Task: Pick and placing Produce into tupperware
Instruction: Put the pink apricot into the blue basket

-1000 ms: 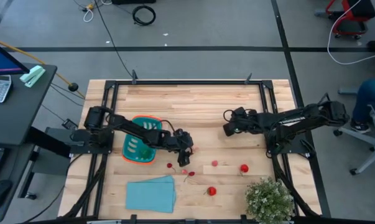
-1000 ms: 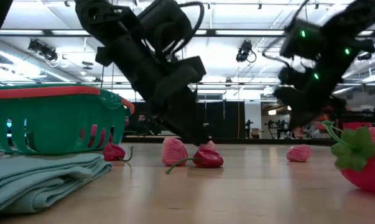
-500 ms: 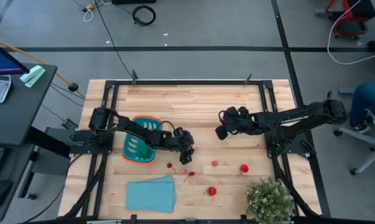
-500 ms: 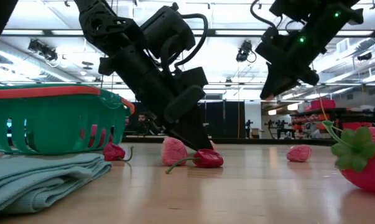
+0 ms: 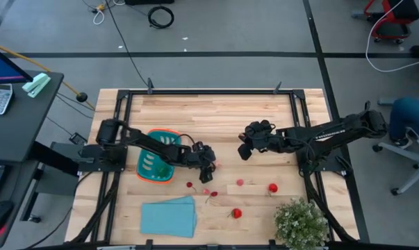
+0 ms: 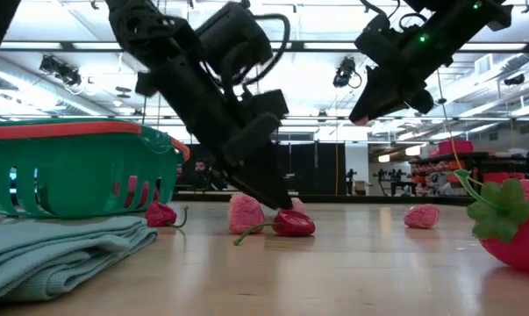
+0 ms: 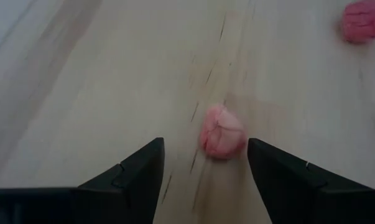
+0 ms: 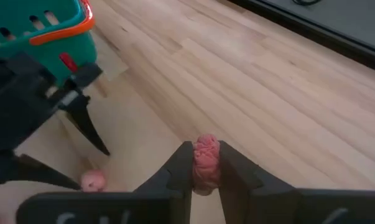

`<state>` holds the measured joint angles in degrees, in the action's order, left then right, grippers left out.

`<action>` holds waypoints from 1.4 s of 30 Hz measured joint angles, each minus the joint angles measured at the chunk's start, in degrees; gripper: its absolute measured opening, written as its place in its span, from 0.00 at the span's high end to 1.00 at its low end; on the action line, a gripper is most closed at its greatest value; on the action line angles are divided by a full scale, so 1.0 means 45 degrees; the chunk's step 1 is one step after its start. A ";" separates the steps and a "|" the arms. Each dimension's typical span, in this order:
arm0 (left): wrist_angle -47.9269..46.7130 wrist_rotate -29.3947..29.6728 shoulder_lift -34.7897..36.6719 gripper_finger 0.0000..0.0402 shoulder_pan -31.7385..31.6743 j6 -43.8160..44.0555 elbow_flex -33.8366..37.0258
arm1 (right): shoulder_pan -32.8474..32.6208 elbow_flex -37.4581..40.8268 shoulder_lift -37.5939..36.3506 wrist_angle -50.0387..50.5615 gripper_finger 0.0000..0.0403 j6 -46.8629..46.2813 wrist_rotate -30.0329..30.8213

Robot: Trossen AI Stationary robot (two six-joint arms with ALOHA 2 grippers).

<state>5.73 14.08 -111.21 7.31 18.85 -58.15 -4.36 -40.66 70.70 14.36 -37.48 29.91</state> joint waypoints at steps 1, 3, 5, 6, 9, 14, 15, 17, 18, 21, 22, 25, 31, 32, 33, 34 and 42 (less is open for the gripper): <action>-0.0379 0.0001 0.0255 0.41 0.0000 -0.0004 0.0000 | -0.0004 0.0000 0.0000 -0.0008 0.85 -0.0039 0.0000; -0.1474 -0.0012 0.0994 0.41 0.0000 0.0000 0.0000 | -0.0015 0.0000 0.0000 -0.0039 0.85 -0.0081 -0.0004; -0.2649 -0.0304 0.1821 0.42 0.0000 -0.0014 -0.0014 | -0.0015 0.0000 0.0000 -0.0191 0.85 -0.0091 -0.0056; -0.3413 -0.0497 0.2297 0.42 0.0000 0.0000 0.0000 | -0.0015 0.0000 0.0018 -0.0398 0.85 -0.0096 -0.0084; -0.4669 -0.1178 0.3884 0.42 0.0000 0.0006 -0.0005 | -0.0015 -0.0005 0.0276 -0.1519 0.85 -0.0277 -0.0255; -0.5401 -0.1735 0.6803 0.42 0.0010 -0.0078 -0.0005 | -0.0010 -0.0010 0.1650 -0.5174 0.85 0.0039 -0.1187; -0.5392 -0.1723 0.7397 0.42 -0.0005 -0.0193 -0.0005 | -0.0010 -0.0010 0.2105 -0.6171 0.85 0.0244 -0.1538; -0.5364 -0.1695 0.8543 0.43 -0.0079 -0.0637 -0.0019 | -0.0009 -0.0085 0.3088 -0.8290 0.85 0.0635 -0.2398; -0.5375 -0.1661 0.9075 0.44 -0.0134 -0.0862 -0.0015 | 0.0013 -0.0301 0.3687 -0.9034 0.85 0.0767 -0.2601; -0.5229 -0.1508 1.0491 0.45 -0.0307 -0.1729 -0.0015 | 0.0015 -0.1832 0.5346 -0.9252 0.85 0.1540 -0.2840; -0.5165 -0.1385 1.0890 0.46 -0.0369 -0.1998 -0.0015 | 0.0021 -0.2582 0.5906 -0.9059 0.85 0.1952 -0.2888; -0.5124 -0.1084 1.1815 0.47 -0.0533 -0.2340 -0.0019 | 0.0038 -0.5166 0.7533 -0.7741 0.85 0.3555 -0.3129; -0.5172 -0.1038 1.2602 0.49 -0.0588 -0.2098 -0.0019 | 0.0024 -1.0212 1.0326 -0.4714 0.85 0.5668 -0.3908; -0.5237 -0.1042 1.2643 0.49 -0.0580 -0.2112 -0.0019 | 0.0059 -1.0930 1.0748 -0.4244 0.85 0.5813 -0.4093; -0.5383 -0.0982 1.2680 0.49 -0.0578 -0.2142 -0.0015 | 0.0086 -1.1529 1.1127 -0.3745 0.85 0.5956 -0.4382; -0.5432 -0.0979 1.2707 0.50 -0.0578 -0.2168 -0.0010 | 0.0094 -1.2101 1.1493 -0.3334 0.85 0.6008 -0.4643; -0.5282 -0.1119 1.2660 0.50 -0.0563 -0.2778 -0.0011 | 0.0183 -1.4835 1.3537 -0.1939 0.75 0.6379 -0.6094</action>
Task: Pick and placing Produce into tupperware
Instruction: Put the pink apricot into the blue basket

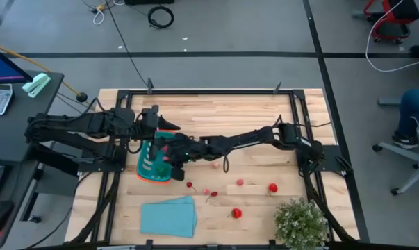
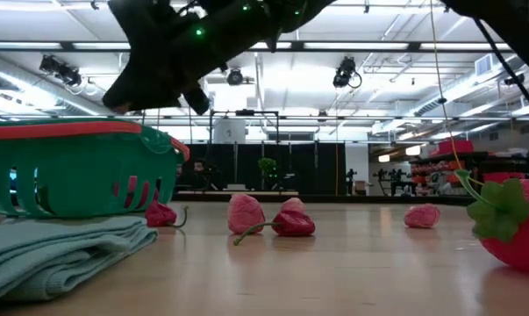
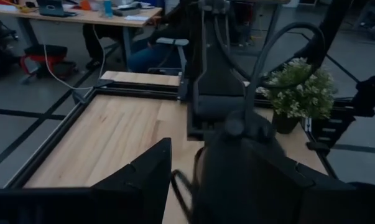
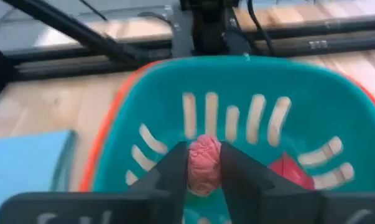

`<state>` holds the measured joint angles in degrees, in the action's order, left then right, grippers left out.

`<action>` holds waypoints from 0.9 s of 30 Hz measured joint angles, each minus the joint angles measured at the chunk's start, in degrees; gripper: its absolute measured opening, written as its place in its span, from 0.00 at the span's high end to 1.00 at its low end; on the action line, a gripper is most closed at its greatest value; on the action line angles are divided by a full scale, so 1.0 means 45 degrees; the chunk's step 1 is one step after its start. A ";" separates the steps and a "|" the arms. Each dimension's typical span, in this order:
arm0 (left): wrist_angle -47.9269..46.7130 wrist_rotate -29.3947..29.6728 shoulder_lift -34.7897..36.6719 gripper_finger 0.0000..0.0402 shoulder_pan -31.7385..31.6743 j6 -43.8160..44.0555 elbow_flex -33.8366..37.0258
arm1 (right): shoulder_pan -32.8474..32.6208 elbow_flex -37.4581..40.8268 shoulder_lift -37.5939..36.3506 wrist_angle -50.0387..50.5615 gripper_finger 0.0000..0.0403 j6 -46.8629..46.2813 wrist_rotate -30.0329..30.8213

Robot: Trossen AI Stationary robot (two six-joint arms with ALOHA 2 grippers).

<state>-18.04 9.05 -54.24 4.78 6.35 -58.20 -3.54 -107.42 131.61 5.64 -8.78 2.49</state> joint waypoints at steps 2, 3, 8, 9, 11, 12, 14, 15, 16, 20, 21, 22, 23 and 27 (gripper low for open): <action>-0.0003 0.0027 0.0003 0.50 -0.0005 -0.0005 0.0002 | 0.0077 -0.0438 0.0215 0.0600 0.69 0.0012 0.0001; -0.0013 0.0032 0.0035 0.50 -0.0008 -0.0005 0.0002 | 0.0141 -0.0526 0.0245 0.0948 0.67 0.0035 0.0013; -0.0071 0.0045 0.0063 0.52 -0.0005 -0.0039 -0.0003 | 0.0437 -0.0528 -0.0025 0.2727 0.56 0.0655 0.0276; -0.0078 0.0042 0.0063 0.52 -0.0005 -0.0039 -0.0003 | 0.0466 -0.0528 -0.0290 0.3106 0.54 0.0834 0.0289; 0.0030 0.0047 0.0063 0.52 -0.0009 -0.0020 -0.0011 | 0.0478 -0.0535 -0.1046 0.4557 0.52 0.1209 0.0335; 0.0090 0.0034 0.0065 0.52 -0.0010 -0.0028 -0.0052 | 0.0482 -0.0538 -0.1450 0.5385 0.51 0.1324 0.0326; -0.0403 0.0041 0.0087 0.52 -0.0005 -0.0300 -0.0015 | 0.0443 -0.0548 -0.2217 0.7373 0.50 0.1331 0.0329; -0.0500 0.0045 0.0061 0.52 -0.0005 -0.0465 0.0002 | 0.0375 -0.0548 -0.2679 0.8561 0.50 0.1206 0.0313; -0.0490 0.0044 0.0002 0.52 -0.0006 -0.0509 0.0003 | 0.0281 -0.0553 -0.3092 0.9733 0.50 0.0903 0.0309; -0.0553 0.0095 -0.0352 0.54 -0.0015 -0.0174 -0.0010 | -0.0383 -0.0287 -0.4765 1.3539 0.51 -0.1441 0.0671; -0.0690 0.0083 -0.0558 0.54 0.0000 -0.0027 -0.0003 | -0.0673 -0.0025 -0.5159 1.4020 0.51 -0.1831 0.1188; -0.0650 0.0086 -0.0852 0.54 0.0015 0.0146 -0.0003 | -0.0993 0.0378 -0.5632 1.4165 0.51 -0.2087 0.1864; -0.0603 0.0072 -0.1148 0.54 0.0024 0.0195 -0.0003 | -0.1368 0.0877 -0.6077 1.4107 0.52 -0.2404 0.2672; -0.0248 0.0091 -0.2823 0.54 0.0264 0.0429 -0.0003 | -0.2885 0.3609 -0.8016 1.3769 0.53 -0.5147 0.5948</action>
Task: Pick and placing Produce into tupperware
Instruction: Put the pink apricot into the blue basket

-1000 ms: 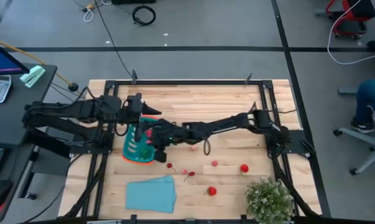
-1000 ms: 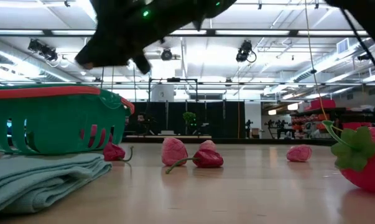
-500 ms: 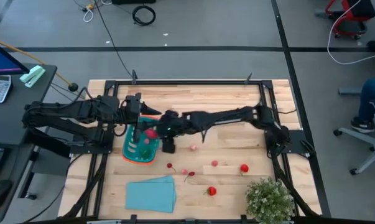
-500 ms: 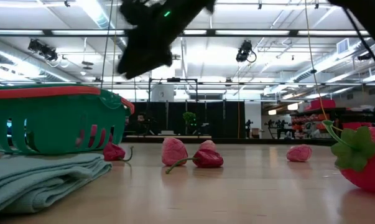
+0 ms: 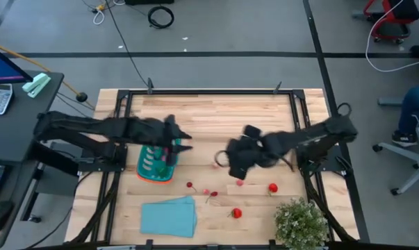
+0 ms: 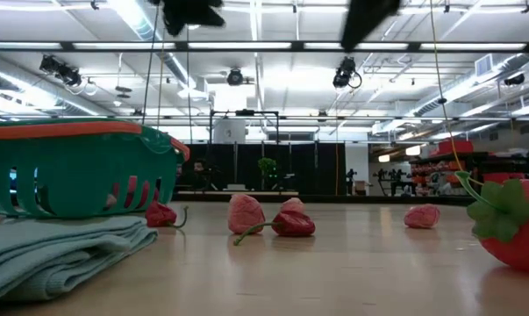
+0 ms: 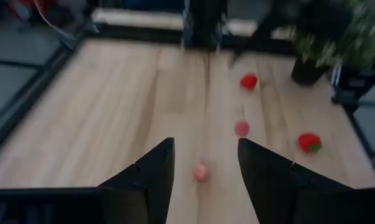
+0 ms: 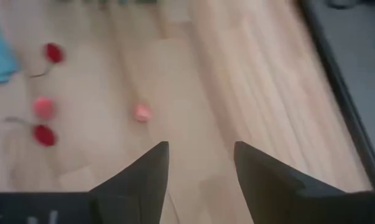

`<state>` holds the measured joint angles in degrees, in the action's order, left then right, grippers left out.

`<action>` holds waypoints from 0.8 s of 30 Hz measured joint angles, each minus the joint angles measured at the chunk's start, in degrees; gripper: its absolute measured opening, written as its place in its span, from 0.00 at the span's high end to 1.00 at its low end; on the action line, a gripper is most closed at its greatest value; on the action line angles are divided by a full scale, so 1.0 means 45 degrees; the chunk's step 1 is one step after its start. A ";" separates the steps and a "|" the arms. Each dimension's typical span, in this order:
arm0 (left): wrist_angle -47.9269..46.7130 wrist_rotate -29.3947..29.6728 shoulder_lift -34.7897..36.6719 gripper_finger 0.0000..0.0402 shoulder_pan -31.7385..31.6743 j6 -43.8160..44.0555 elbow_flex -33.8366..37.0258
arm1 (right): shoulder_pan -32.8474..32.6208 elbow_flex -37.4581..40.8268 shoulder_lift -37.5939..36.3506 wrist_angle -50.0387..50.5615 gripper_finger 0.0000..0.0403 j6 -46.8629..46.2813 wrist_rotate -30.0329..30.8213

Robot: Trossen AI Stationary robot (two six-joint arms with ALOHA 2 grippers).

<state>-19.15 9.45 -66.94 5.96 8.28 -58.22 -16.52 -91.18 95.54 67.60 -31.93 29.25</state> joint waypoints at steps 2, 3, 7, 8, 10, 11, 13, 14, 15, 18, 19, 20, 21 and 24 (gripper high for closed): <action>0.0409 0.0001 -0.1082 0.55 0.0202 -0.0085 0.0010 | -0.0721 0.1496 -0.0815 -0.0086 0.53 -0.1836 0.0969; 0.0912 -0.0018 -0.1693 0.55 0.0313 -0.0089 0.0008 | -0.1079 0.2213 -0.1233 -0.0071 0.54 -0.2708 0.1251; 0.2788 -0.0033 -0.3986 0.54 0.0537 -0.0113 0.0001 | -0.2176 0.4614 -0.2788 -0.0134 0.54 -0.5826 0.1700; 0.3074 -0.0024 -0.4576 0.54 0.0568 -0.0161 0.0000 | -0.2362 0.5129 -0.3107 -0.0133 0.54 -0.6507 0.1837; 0.3545 -0.0015 -0.5629 0.52 0.0581 -0.0379 0.0005 | -0.2674 0.6053 -0.3745 -0.0230 0.55 -0.7758 0.2272; 0.3805 -0.0015 -0.6167 0.51 0.0581 -0.0506 0.0000 | -0.2810 0.6428 -0.4046 -0.0250 0.55 -0.8293 0.2442; 0.3914 -0.0015 -0.7027 0.49 0.0618 -0.0561 0.0010 | -0.2878 0.7010 -0.4533 -0.0209 0.55 -0.8854 0.2536; 0.4175 -0.0015 -0.7451 0.47 0.0644 -0.0561 0.0010 | -0.2883 0.7288 -0.4772 -0.0260 0.55 -0.9073 0.2491; 0.4487 -0.0015 -0.7794 0.46 0.0650 -0.0565 0.0010 | -0.2905 0.7520 -0.4977 -0.0287 0.55 -0.9318 0.2454; 0.5325 -0.0017 -0.8513 0.42 0.0674 -0.0587 0.0002 | -0.2934 0.8057 -0.5465 -0.0486 0.55 -0.9905 0.2457; 0.5542 -0.0019 -0.8678 0.41 0.0674 -0.0652 -0.0005 | -0.2952 0.8210 -0.5533 -0.0569 0.55 -0.9989 0.2447; 0.5610 -0.0017 -0.8764 0.40 0.0674 -0.0733 0.0001 | -0.2952 0.8334 -0.5574 -0.0633 0.55 -1.0007 0.2429; 0.5836 -0.0012 -0.8905 0.39 0.0671 -0.0764 0.0005 | -0.2952 0.8408 -0.5618 -0.0720 0.55 -1.0008 0.2437; 0.6070 -0.0014 -0.9172 0.37 0.0593 -0.0988 0.0000 | -0.2952 0.8501 -0.5604 -0.0964 0.55 -1.0012 0.2426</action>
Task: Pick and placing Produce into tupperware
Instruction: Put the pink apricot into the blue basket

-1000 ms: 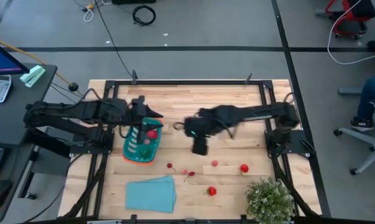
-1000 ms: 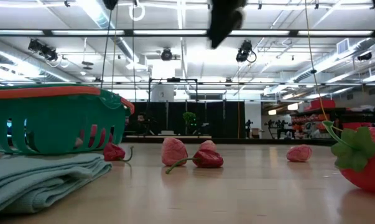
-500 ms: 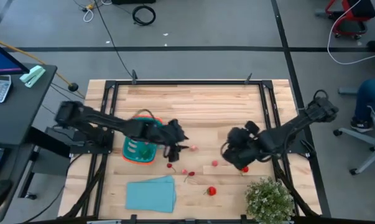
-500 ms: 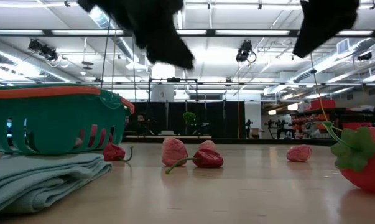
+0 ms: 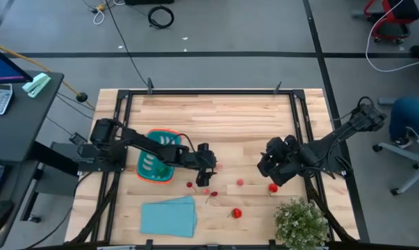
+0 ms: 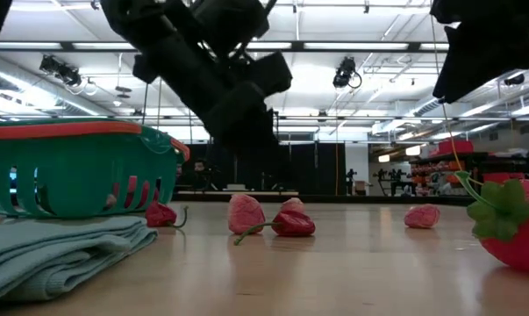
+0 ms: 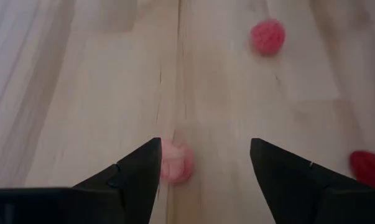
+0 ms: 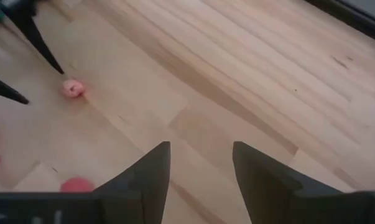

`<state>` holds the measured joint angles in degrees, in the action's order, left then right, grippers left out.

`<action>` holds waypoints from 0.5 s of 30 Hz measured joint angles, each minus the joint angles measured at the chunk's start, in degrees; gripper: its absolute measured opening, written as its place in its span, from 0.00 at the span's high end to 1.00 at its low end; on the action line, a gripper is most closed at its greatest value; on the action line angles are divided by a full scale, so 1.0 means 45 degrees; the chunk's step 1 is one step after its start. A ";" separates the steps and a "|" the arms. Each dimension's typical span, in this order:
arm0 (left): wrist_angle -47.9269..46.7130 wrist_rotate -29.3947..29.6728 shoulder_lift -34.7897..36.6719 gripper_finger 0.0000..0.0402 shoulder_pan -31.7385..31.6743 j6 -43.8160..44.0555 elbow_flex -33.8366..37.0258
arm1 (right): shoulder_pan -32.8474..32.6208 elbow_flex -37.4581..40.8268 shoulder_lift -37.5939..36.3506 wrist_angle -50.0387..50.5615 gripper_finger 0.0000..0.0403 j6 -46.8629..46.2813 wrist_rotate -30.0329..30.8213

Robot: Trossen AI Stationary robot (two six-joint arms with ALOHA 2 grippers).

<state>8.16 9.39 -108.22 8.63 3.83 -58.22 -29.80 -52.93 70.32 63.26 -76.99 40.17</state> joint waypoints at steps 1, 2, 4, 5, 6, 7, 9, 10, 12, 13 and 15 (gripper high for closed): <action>0.0121 0.0000 -0.0138 0.36 -0.0029 -0.0014 0.0000 | 0.0002 0.0000 0.0003 -0.0116 0.55 -0.0005 -0.0004; 0.0212 0.0000 -0.0293 0.36 -0.0082 -0.0014 -0.0013 | 0.0005 0.0000 0.0019 -0.0190 0.55 0.0007 -0.0008; 0.0034 0.0001 -0.0511 0.36 -0.0224 0.0013 0.0011 | 0.0005 0.0000 0.0010 -0.0423 0.55 0.0115 0.0007; 0.0228 0.0007 -0.0689 0.36 -0.0307 0.0047 0.0004 | 0.0005 0.0000 0.0006 -0.0550 0.55 0.0134 0.0012; 0.0348 0.0007 -0.0822 0.36 -0.0393 0.0049 -0.0010 | 0.0005 0.0000 0.0008 -0.0598 0.55 0.0148 0.0008; 0.0242 0.0014 -0.0908 0.36 -0.0484 0.0060 0.0001 | 0.0005 0.0000 0.0021 -0.0614 0.55 0.0155 0.0004; 0.0329 0.0012 -0.1117 0.36 -0.0621 0.0073 0.0005 | 0.0005 0.0000 0.0027 -0.0707 0.55 0.0163 0.0019; 0.0388 -0.0051 -0.1177 0.36 -0.0682 0.0127 -0.0001 | 0.0005 0.0000 0.0041 -0.0737 0.55 0.0167 0.0010; 0.0394 -0.0013 -0.1192 0.36 -0.0748 0.0386 -0.0005 | 0.0005 0.0000 0.0043 -0.0773 0.55 0.0170 0.0017; 0.0369 -0.0023 -0.1192 0.36 -0.0752 0.0530 -0.0005 | 0.0005 0.0000 0.0039 -0.0772 0.55 0.0170 0.0017; 0.0341 -0.0037 -0.1192 0.37 -0.0755 0.0670 -0.0005 | 0.0005 0.0000 0.0039 -0.0776 0.55 0.0174 0.0016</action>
<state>9.69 9.22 -113.58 5.23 6.85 -58.24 -29.78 -52.93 70.50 59.77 -76.21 40.24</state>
